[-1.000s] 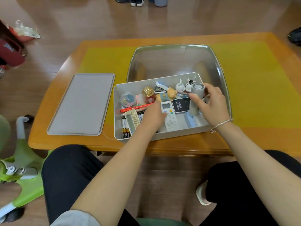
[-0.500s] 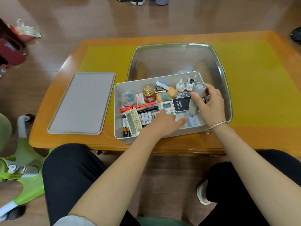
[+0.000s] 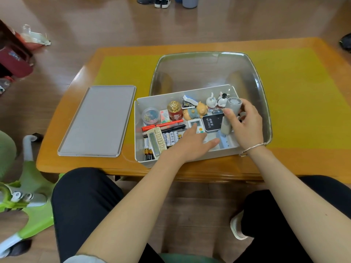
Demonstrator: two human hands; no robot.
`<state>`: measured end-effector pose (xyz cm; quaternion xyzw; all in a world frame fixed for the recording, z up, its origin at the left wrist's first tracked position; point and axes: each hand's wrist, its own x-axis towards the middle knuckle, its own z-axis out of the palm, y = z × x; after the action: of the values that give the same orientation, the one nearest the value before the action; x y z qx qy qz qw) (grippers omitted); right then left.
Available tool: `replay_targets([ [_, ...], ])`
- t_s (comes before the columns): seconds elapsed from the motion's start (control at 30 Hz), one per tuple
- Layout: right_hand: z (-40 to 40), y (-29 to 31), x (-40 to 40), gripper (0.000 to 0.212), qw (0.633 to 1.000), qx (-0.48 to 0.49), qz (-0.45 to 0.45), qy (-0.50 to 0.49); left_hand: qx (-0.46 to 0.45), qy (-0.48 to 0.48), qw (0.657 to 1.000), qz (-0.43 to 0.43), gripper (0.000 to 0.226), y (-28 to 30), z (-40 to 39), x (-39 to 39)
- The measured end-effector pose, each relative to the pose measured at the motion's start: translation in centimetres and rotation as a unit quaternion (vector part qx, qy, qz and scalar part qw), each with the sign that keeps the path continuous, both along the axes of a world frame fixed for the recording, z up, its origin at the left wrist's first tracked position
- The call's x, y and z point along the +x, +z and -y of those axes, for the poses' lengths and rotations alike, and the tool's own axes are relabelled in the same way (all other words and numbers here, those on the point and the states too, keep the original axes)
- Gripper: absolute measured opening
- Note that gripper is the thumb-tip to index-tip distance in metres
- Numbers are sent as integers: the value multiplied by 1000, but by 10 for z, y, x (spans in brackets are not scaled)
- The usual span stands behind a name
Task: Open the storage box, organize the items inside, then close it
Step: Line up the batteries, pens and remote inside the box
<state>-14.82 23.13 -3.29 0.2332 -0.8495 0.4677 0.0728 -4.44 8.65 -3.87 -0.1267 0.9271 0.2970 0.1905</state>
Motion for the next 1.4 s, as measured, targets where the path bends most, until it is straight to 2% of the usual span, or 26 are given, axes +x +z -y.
replay_targets([
  [0.27, 0, 0, 1, 44, 1000, -17, 1, 18, -2, -20, 999, 35, 82, -1, 3, 3],
  [0.33, 1, 1, 2, 43, 1000, -17, 3, 24, 7, -15, 1000, 20, 77, 1, 4, 6],
  [0.43, 1, 1, 2, 44, 999, 7, -2, 32, 17, 15, 998, -58, 64, 5, 10, 12],
  [0.53, 3, 4, 2, 48, 997, 58, -15, 50, -59, 65, 985, -147, 53, 11, 23, 23],
  [0.63, 7, 10, 0, 44, 984, 125, -87, 96, -166, 191, 950, -185, 47, 17, 42, 40],
  [0.73, 18, 14, -9, 43, 959, 220, -127, 125, -168, 257, 940, -147, 56, 22, 57, 52],
  [0.9, 44, 13, -20, 45, 888, 401, -166, 150, -174, 263, 945, -89, 66, 24, 54, 52],
  [1.03, 52, 7, -26, 39, 852, 472, -174, 148, -187, 261, 946, -32, 72, 19, 48, 49],
  [1.2, 60, -3, -26, 38, 836, 502, -162, 151, -166, 275, 946, -37, 88, 15, 48, 47],
  [1.3, 63, -5, -25, 41, 845, 496, -144, 140, -130, 301, 944, -43, 102, 15, 49, 47],
  [1.4, 65, -3, -25, 44, 858, 485, -119, 119, -111, 300, 947, -42, 107, 13, 51, 46],
])
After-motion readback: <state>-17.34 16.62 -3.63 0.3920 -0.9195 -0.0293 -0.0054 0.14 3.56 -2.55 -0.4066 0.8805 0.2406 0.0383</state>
